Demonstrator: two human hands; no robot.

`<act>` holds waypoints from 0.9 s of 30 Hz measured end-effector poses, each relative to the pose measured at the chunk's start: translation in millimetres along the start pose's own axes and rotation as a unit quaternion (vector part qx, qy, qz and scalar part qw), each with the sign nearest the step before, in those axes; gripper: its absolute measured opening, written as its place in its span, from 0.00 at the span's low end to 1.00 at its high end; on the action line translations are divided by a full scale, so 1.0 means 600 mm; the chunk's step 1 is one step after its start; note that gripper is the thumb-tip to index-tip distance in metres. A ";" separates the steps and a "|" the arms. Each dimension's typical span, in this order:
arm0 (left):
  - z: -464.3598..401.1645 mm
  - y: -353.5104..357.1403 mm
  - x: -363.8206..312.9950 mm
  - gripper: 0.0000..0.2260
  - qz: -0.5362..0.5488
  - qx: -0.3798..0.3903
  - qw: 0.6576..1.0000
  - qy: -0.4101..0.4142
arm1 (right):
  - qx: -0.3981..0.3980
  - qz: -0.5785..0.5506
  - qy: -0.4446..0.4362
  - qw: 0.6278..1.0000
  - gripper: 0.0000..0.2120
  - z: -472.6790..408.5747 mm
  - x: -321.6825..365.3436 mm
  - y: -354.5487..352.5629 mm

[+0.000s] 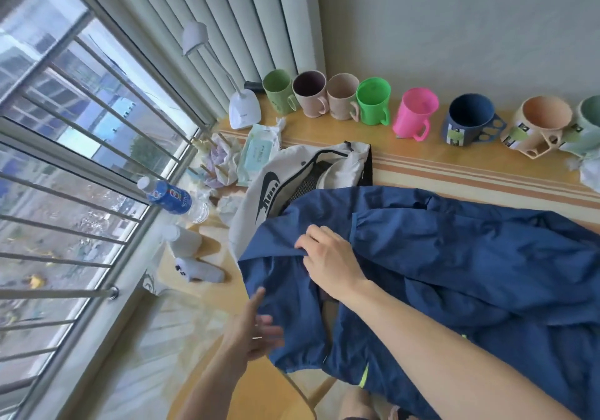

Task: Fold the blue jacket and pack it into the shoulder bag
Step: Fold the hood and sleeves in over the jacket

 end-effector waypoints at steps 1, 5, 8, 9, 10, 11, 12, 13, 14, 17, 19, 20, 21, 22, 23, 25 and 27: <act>0.009 0.020 0.010 0.35 0.121 0.066 0.989 -0.056 | -0.028 -0.013 -0.032 0.999 0.09 0.009 0.012 -0.027; 0.019 0.062 -0.028 0.38 0.417 0.165 0.885 -0.122 | -0.051 -0.014 -0.151 0.987 0.06 0.078 0.037 -0.118; 0.037 0.068 -0.080 0.16 0.382 0.133 0.912 -0.074 | -0.052 0.038 -0.192 0.979 0.06 0.114 0.028 -0.145; 0.047 0.066 -0.102 0.10 0.377 0.122 0.917 -0.050 | -0.050 0.054 -0.191 0.979 0.06 0.118 0.019 -0.146; 0.062 0.058 -0.124 0.07 0.381 0.103 0.919 -0.019 | -0.047 0.064 -0.180 0.981 0.07 0.119 0.007 -0.145; 0.074 0.041 -0.146 0.05 0.395 0.069 0.916 0.017 | -0.044 0.067 -0.159 0.984 0.08 0.118 -0.007 -0.143; 0.086 0.017 -0.167 0.04 0.422 0.020 0.904 0.064 | -0.040 0.065 -0.132 0.988 0.09 0.117 -0.023 -0.139; 0.109 -0.011 -0.190 0.07 0.439 -0.039 0.889 0.124 | -0.032 0.059 -0.102 0.992 0.09 0.116 -0.036 -0.134; 0.138 -0.043 -0.206 0.13 0.435 -0.107 0.874 0.189 | -0.011 0.049 -0.068 0.996 0.09 0.115 -0.047 -0.125; 0.275 -0.083 -0.265 0.15 0.338 -0.224 0.811 0.421 | 0.087 -0.039 0.059 0.994 0.12 0.125 -0.074 -0.093; 0.367 -0.032 -0.305 0.12 0.217 -0.198 0.765 0.574 | 0.094 -0.155 0.173 0.968 0.17 0.143 -0.102 -0.097; 0.404 0.019 -0.314 0.14 0.129 -0.174 0.730 0.648 | 0.067 -0.231 0.241 0.940 0.15 0.155 -0.121 -0.112; 0.436 0.083 -0.314 0.16 0.034 -0.151 0.678 0.718 | 0.026 -0.321 0.312 0.894 0.13 0.170 -0.143 -0.134; 0.466 0.155 -0.300 0.15 -0.056 -0.121 0.612 0.780 | -0.027 -0.413 0.381 0.827 0.11 0.194 -0.174 -0.156; 0.484 0.234 -0.273 0.13 -0.142 -0.070 0.547 0.822 | -0.087 -0.502 0.442 0.739 0.12 0.223 -0.208 -0.176; 0.491 0.380 -0.193 0.21 -0.299 0.055 0.428 0.851 | -0.188 -0.634 0.505 0.555 0.22 0.293 -0.271 -0.212; 0.447 0.476 -0.111 0.27 -0.441 0.122 0.321 0.829 | -0.268 -0.694 0.507 0.436 0.33 0.367 -0.332 -0.249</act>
Point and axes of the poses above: each hand's wrist, its own z-axis away from the middle knuckle, its own y-axis out of the palm, x = y × z, the point moved 10 cm from there along -z, towards the middle knuckle, and after that the axes turned 6 degrees about -x, right-handed, at the moved point
